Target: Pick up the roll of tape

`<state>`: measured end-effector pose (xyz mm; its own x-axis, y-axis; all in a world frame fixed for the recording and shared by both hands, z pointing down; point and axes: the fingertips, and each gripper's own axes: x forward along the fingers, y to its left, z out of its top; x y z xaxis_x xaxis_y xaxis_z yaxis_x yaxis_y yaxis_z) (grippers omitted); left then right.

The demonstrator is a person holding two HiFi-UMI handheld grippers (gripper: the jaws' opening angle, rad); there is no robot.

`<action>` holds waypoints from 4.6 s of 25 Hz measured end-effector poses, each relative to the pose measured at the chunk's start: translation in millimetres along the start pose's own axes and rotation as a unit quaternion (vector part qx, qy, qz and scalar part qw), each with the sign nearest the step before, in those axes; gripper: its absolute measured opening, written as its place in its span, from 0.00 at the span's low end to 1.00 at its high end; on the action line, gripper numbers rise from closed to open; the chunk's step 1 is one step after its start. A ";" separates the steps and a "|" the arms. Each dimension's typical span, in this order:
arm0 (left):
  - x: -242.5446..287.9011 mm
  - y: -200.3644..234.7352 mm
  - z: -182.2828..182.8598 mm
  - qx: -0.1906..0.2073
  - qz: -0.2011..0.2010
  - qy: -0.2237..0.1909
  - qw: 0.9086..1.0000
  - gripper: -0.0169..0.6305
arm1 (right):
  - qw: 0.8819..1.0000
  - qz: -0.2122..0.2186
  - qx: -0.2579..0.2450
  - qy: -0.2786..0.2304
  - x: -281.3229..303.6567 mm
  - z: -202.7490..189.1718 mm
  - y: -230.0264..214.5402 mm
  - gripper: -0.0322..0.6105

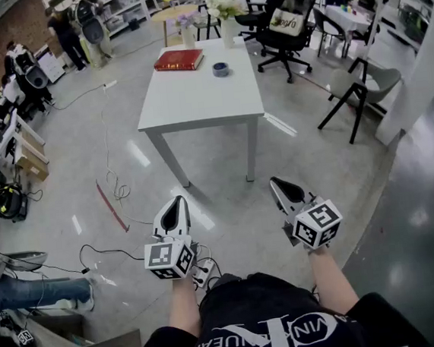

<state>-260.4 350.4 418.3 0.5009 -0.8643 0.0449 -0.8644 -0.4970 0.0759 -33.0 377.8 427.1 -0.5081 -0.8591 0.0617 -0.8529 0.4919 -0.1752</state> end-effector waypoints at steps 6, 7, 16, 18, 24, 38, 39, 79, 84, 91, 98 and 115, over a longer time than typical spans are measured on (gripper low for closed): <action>-2.6 -7.9 0.5 -0.004 -0.004 -0.001 1.000 0.03 | 1.000 0.004 -0.002 0.000 -6.3 1.6 3.0 0.06; -2.6 -8.7 0.8 -0.004 -0.004 -0.002 1.000 0.03 | 1.000 0.006 -0.004 0.000 -6.8 1.5 3.5 0.06; 1.3 -16.3 -2.3 -0.006 -0.008 0.004 1.000 0.03 | 1.000 -0.025 0.002 -0.001 -12.1 1.5 -13.2 0.06; 6.1 -17.4 -3.4 -0.006 -0.009 0.006 1.000 0.03 | 1.000 -0.028 0.008 -0.002 -12.0 1.8 -18.5 0.11; 32.4 -23.5 -9.6 -0.009 -0.022 0.019 1.000 0.03 | 0.999 -0.029 0.027 0.001 -4.2 -2.1 -40.5 0.16; 157.0 -4.6 -8.4 -0.018 -0.053 0.030 0.998 0.03 | 0.998 -0.040 0.050 0.010 66.1 5.6 -115.2 0.18; 166.0 -1.3 -7.2 -0.018 -0.054 0.031 0.998 0.03 | 0.998 -0.041 0.051 0.012 73.2 6.9 -120.9 0.18; 438.0 115.1 2.0 -0.029 -0.069 0.045 0.996 0.03 | 0.997 -0.042 0.061 0.030 301.8 41.0 -289.4 0.19; 480.0 119.5 11.7 -0.029 -0.041 0.042 0.998 0.03 | 0.998 -0.008 0.056 0.041 342.7 57.5 -330.7 0.19; 530.0 123.1 6.0 -0.038 -0.003 0.051 0.998 0.03 | 0.996 0.034 0.058 0.065 387.1 60.4 -379.7 0.19; 566.2 123.4 5.3 -0.047 0.036 0.053 0.997 0.03 | 0.991 0.072 0.064 0.088 418.9 60.7 -416.1 0.19; 599.0 134.7 -24.5 -0.069 0.102 0.083 0.989 0.03 | 0.973 0.161 0.094 0.135 487.3 29.2 -434.5 0.19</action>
<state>-75.7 -232.3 479.9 0.3275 -0.9150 0.2356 -0.9396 -0.2890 0.1834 93.5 -258.7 504.6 -0.7804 -0.5833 0.2252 -0.6197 0.6735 -0.4031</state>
